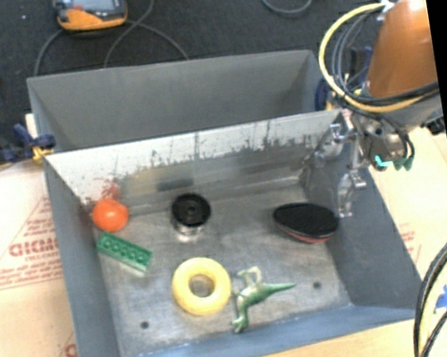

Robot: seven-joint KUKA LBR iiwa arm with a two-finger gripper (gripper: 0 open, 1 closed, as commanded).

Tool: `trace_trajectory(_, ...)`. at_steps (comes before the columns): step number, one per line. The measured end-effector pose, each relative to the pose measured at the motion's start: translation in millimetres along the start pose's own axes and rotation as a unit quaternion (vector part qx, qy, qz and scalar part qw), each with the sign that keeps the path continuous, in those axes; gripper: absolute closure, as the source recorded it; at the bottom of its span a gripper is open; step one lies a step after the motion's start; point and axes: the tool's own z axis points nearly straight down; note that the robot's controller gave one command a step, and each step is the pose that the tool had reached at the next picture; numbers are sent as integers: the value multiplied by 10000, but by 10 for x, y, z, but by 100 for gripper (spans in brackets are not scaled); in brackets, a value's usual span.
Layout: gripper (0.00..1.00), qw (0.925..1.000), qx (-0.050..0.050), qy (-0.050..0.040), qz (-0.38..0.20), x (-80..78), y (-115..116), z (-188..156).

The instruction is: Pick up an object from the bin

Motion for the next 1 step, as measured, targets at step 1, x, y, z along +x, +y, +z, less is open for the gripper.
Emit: trace_trajectory(1,0,10000,8,-39,-14,-16,5,-46)
